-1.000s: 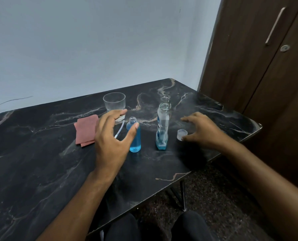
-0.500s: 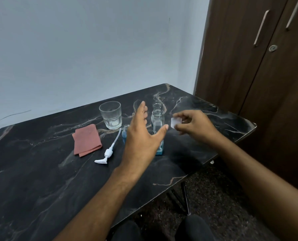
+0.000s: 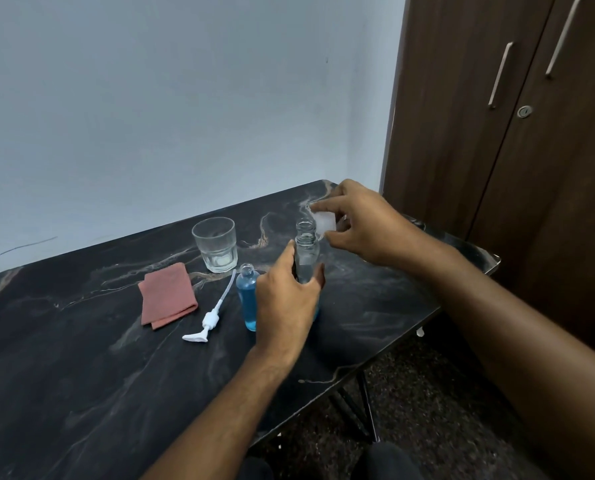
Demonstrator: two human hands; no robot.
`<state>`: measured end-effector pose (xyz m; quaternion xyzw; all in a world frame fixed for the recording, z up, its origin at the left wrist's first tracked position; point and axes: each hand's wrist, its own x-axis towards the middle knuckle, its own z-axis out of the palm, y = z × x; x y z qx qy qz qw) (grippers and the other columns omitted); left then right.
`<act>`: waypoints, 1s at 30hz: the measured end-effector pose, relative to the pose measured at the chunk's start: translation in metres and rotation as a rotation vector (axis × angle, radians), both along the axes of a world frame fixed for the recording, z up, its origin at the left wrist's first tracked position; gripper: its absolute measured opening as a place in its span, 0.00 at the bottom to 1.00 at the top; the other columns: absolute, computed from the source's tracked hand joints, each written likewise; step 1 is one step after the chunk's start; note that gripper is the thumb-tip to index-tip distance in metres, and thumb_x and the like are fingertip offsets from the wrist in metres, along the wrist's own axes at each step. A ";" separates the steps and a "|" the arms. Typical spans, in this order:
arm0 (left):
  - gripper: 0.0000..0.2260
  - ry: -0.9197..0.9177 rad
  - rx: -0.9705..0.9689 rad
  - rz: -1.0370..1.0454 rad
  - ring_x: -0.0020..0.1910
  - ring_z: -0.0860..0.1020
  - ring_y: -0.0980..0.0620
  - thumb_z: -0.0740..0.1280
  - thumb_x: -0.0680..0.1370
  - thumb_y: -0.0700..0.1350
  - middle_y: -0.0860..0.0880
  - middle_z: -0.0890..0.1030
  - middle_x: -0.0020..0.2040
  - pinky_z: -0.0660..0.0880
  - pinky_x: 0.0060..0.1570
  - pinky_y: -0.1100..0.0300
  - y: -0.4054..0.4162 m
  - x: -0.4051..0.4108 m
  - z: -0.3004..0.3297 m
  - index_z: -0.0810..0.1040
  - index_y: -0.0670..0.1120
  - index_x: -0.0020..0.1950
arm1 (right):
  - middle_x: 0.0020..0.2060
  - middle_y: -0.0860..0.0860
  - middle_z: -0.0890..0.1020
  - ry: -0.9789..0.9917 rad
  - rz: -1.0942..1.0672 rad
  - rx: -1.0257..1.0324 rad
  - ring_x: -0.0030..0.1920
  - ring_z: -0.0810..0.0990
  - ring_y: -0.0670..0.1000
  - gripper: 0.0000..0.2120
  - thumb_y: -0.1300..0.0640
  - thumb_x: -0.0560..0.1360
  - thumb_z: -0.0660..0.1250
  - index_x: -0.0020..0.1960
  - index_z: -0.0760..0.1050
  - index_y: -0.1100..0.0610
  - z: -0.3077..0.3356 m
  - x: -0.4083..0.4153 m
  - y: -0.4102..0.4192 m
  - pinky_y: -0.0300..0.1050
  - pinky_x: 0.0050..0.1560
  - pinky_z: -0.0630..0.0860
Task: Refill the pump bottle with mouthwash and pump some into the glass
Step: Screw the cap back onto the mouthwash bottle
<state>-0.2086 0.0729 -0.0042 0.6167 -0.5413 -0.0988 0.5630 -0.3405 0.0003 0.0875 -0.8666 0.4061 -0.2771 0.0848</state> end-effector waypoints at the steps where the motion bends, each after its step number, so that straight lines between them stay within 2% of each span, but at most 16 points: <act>1: 0.20 -0.003 0.000 -0.004 0.50 0.83 0.63 0.75 0.77 0.51 0.55 0.87 0.53 0.81 0.54 0.60 0.000 0.000 0.000 0.80 0.51 0.69 | 0.56 0.50 0.73 0.036 0.016 -0.012 0.52 0.76 0.50 0.28 0.59 0.75 0.74 0.73 0.73 0.50 0.001 0.001 0.001 0.50 0.57 0.78; 4: 0.22 0.002 0.027 -0.020 0.52 0.84 0.60 0.75 0.77 0.52 0.53 0.87 0.55 0.81 0.57 0.57 -0.003 0.003 0.000 0.79 0.49 0.70 | 0.55 0.48 0.78 0.032 0.067 -0.057 0.53 0.77 0.49 0.29 0.61 0.73 0.76 0.72 0.74 0.52 0.007 0.005 0.003 0.50 0.56 0.79; 7: 0.21 0.011 0.038 -0.023 0.49 0.84 0.61 0.75 0.77 0.52 0.56 0.87 0.52 0.81 0.55 0.58 -0.004 0.004 0.000 0.80 0.48 0.69 | 0.56 0.49 0.83 -0.039 0.098 -0.010 0.52 0.81 0.48 0.23 0.60 0.73 0.77 0.67 0.79 0.54 0.014 0.007 0.001 0.49 0.55 0.80; 10: 0.17 0.020 0.027 -0.028 0.44 0.82 0.67 0.76 0.77 0.51 0.64 0.83 0.43 0.81 0.50 0.64 -0.003 0.003 -0.001 0.82 0.50 0.65 | 0.60 0.49 0.83 0.049 0.130 0.026 0.56 0.80 0.48 0.20 0.59 0.76 0.73 0.68 0.79 0.53 0.022 0.010 -0.006 0.50 0.60 0.77; 13: 0.15 0.051 0.036 -0.046 0.45 0.83 0.66 0.76 0.76 0.51 0.62 0.85 0.45 0.82 0.50 0.62 -0.004 0.003 -0.001 0.83 0.51 0.62 | 0.64 0.48 0.81 0.165 0.185 0.065 0.60 0.79 0.48 0.19 0.61 0.78 0.70 0.69 0.78 0.52 0.030 0.012 -0.011 0.49 0.63 0.76; 15: 0.16 0.046 0.037 -0.031 0.44 0.82 0.68 0.76 0.76 0.51 0.63 0.83 0.43 0.80 0.48 0.66 -0.005 0.004 -0.001 0.83 0.51 0.63 | 0.63 0.47 0.81 0.233 0.200 0.066 0.60 0.79 0.47 0.18 0.61 0.79 0.69 0.67 0.79 0.51 0.031 0.014 -0.013 0.48 0.62 0.77; 17: 0.17 0.054 0.038 -0.031 0.45 0.82 0.69 0.76 0.76 0.50 0.63 0.83 0.42 0.80 0.48 0.68 -0.005 0.004 -0.002 0.82 0.51 0.64 | 0.59 0.48 0.84 0.233 0.178 0.060 0.53 0.81 0.45 0.15 0.58 0.78 0.70 0.65 0.81 0.51 0.031 0.017 -0.015 0.44 0.56 0.78; 19: 0.16 0.062 0.038 -0.037 0.45 0.83 0.66 0.76 0.76 0.50 0.62 0.83 0.43 0.81 0.50 0.64 -0.005 0.004 -0.003 0.82 0.51 0.63 | 0.51 0.48 0.86 0.181 0.139 0.059 0.44 0.81 0.42 0.12 0.52 0.76 0.73 0.58 0.85 0.52 0.030 0.019 -0.016 0.42 0.49 0.80; 21: 0.15 0.061 0.040 -0.036 0.45 0.83 0.64 0.76 0.76 0.50 0.62 0.84 0.43 0.82 0.50 0.60 -0.005 0.004 -0.003 0.83 0.51 0.62 | 0.42 0.50 0.86 0.139 0.070 0.057 0.40 0.82 0.48 0.14 0.44 0.72 0.76 0.48 0.85 0.55 0.027 0.022 -0.015 0.49 0.43 0.81; 24: 0.17 0.056 0.036 -0.034 0.47 0.84 0.62 0.76 0.76 0.51 0.60 0.86 0.47 0.83 0.52 0.57 -0.006 0.004 -0.003 0.82 0.52 0.64 | 0.35 0.54 0.83 0.161 -0.041 0.002 0.35 0.79 0.55 0.25 0.36 0.69 0.74 0.42 0.80 0.59 0.021 0.029 -0.015 0.53 0.34 0.76; 27: 0.19 0.034 0.023 -0.027 0.45 0.82 0.66 0.77 0.76 0.50 0.62 0.84 0.47 0.82 0.52 0.63 -0.007 0.004 -0.004 0.82 0.51 0.66 | 0.32 0.51 0.78 0.218 -0.112 -0.151 0.31 0.72 0.49 0.27 0.32 0.70 0.70 0.38 0.73 0.56 0.016 0.034 -0.014 0.44 0.28 0.63; 30: 0.20 0.017 0.011 -0.024 0.40 0.77 0.75 0.77 0.75 0.49 0.64 0.80 0.44 0.79 0.49 0.70 -0.008 0.002 -0.005 0.81 0.50 0.66 | 0.29 0.49 0.72 0.287 -0.184 -0.280 0.28 0.68 0.47 0.29 0.29 0.74 0.64 0.32 0.66 0.54 0.014 0.038 -0.012 0.42 0.28 0.58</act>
